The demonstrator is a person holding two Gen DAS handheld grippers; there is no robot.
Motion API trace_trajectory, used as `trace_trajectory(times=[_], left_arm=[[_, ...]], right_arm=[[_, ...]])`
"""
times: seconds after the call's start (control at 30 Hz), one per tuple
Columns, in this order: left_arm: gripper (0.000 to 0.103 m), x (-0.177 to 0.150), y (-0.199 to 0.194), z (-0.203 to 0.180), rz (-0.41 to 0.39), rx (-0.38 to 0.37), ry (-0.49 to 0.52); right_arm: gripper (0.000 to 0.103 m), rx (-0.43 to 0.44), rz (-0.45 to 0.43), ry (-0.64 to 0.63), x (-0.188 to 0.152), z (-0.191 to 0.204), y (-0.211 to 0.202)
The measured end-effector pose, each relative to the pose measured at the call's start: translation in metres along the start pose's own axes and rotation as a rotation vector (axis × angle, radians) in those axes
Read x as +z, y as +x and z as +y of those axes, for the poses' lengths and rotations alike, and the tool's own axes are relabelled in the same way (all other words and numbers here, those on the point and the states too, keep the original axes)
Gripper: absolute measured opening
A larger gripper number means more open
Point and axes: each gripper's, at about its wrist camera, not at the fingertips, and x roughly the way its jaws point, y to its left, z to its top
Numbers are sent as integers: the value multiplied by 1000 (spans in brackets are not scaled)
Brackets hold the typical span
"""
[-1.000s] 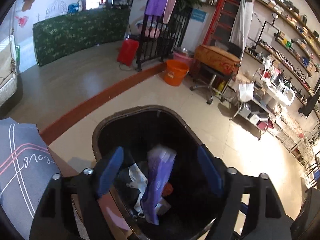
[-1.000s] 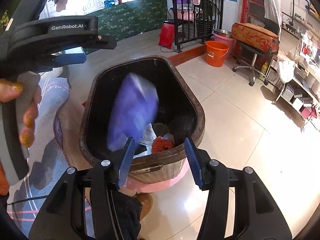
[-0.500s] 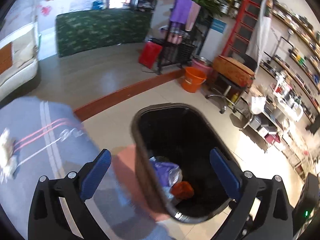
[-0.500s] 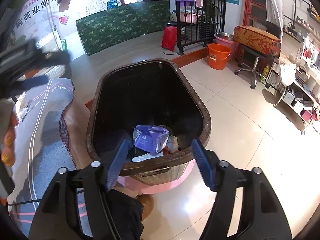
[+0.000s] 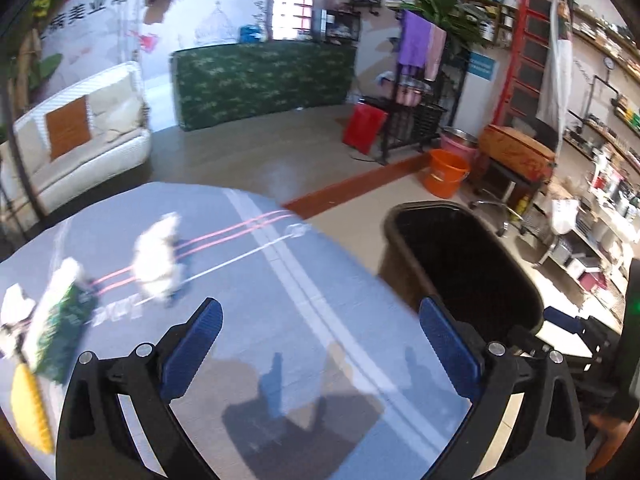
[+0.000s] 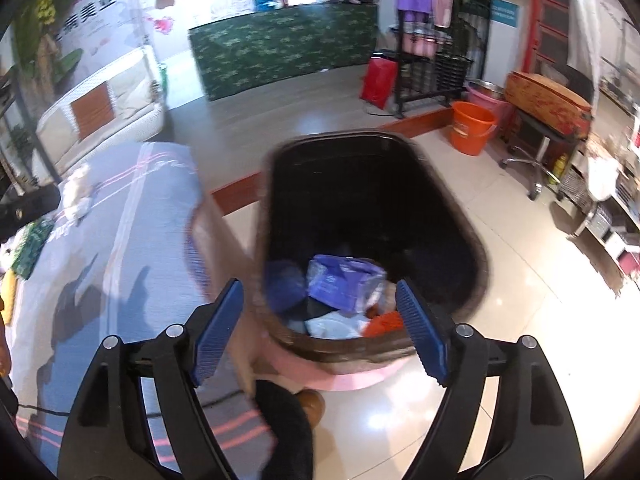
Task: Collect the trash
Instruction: 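Grasp the yellow foam net with the left tool while the right tool grasps the green milk carton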
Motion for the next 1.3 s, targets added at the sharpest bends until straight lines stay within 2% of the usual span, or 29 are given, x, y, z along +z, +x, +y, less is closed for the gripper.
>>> trace_trajectory(times=[0.23, 0.33, 0.43, 0.53, 0.77, 0.87, 0.97, 1.13, 1.23, 1.3], left_arm=[[98, -35, -30, 74, 37, 200, -29], [98, -53, -44, 116, 69, 306, -86], [98, -73, -55, 152, 110, 366, -151], [98, -88, -62, 184, 142, 438, -197], [95, -109, -58, 232, 232, 474, -262], [81, -114, -56, 241, 252, 457, -285], [66, -116, -67, 244, 215, 455, -314], [29, -119, -83, 244, 157, 401, -365], [20, -122, -92, 242, 126, 392, -380], [19, -122, -101, 239, 98, 386, -388]], right_arm=[[78, 155, 14, -96, 7, 68, -2], [78, 226, 29, -143, 5, 100, -4], [78, 294, 55, -190, -1, 134, -8], [78, 319, 58, -244, -5, 160, -12], [78, 386, 76, -309, -9, 211, -20], [78, 395, 81, -331, -10, 227, -22], [78, 403, 88, -344, -13, 241, -23], [78, 439, 126, -339, -14, 262, -16], [78, 477, 169, -308, -16, 277, -9], [78, 484, 177, -302, -16, 287, -5]])
